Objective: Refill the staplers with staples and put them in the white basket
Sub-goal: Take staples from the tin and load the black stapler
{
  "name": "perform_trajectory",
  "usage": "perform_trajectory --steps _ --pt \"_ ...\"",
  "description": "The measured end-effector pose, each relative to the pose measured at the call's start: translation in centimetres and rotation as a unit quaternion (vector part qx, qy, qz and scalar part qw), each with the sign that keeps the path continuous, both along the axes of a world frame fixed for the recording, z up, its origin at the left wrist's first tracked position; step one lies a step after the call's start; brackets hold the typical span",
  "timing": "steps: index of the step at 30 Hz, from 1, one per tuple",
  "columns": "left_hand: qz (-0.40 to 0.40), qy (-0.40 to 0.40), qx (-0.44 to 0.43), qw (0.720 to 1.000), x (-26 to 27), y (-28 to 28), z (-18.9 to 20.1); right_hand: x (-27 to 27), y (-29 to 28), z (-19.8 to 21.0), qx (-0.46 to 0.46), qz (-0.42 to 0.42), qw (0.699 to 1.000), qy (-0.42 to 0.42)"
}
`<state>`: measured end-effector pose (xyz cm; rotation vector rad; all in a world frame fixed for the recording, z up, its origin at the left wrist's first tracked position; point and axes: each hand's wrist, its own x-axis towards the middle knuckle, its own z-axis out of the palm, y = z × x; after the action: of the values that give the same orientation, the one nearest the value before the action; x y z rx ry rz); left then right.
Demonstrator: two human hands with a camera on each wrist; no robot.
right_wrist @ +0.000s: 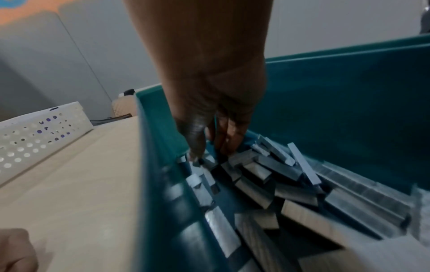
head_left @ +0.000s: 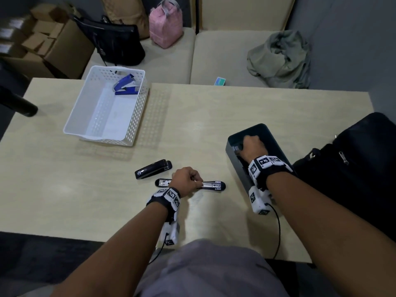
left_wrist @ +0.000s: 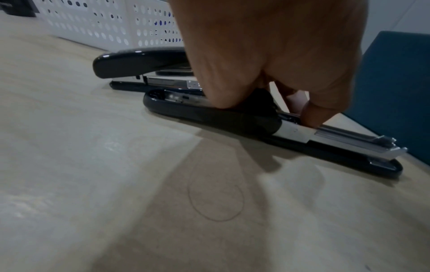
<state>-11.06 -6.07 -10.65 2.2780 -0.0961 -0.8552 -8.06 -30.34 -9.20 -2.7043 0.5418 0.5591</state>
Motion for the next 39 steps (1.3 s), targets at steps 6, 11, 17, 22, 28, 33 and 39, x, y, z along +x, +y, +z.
perform_trajectory --steps 6,11,17,22,28,33,39 --pt "-0.01 -0.004 0.011 1.0 0.0 -0.2 0.5 -0.5 -0.7 0.1 -0.005 0.021 1.0 0.018" --pt "-0.013 -0.003 0.014 1.0 0.0 -0.3 0.5 -1.5 -1.2 0.1 0.02 -0.003 1.0 0.008" --pt "-0.027 -0.01 0.009 1.0 0.3 0.0 0.1 -2.6 -2.0 -0.4 0.022 -0.012 1.0 0.014" --pt "-0.034 -0.01 0.008 0.999 0.4 0.1 0.0 -2.3 -1.3 -0.3 0.018 -0.01 1.0 0.02" --pt "-0.033 -0.006 0.011 0.999 0.4 0.1 -0.1 -1.3 0.1 -0.2 -0.05 0.026 0.998 0.02" --pt "-0.033 -0.005 0.015 0.999 0.3 0.0 0.2 -1.0 0.2 -0.2 -0.058 0.067 0.996 0.033" --pt "-0.039 -0.01 0.02 0.999 0.2 0.0 0.5 -1.8 -0.1 0.0 0.026 0.042 0.998 -0.034"
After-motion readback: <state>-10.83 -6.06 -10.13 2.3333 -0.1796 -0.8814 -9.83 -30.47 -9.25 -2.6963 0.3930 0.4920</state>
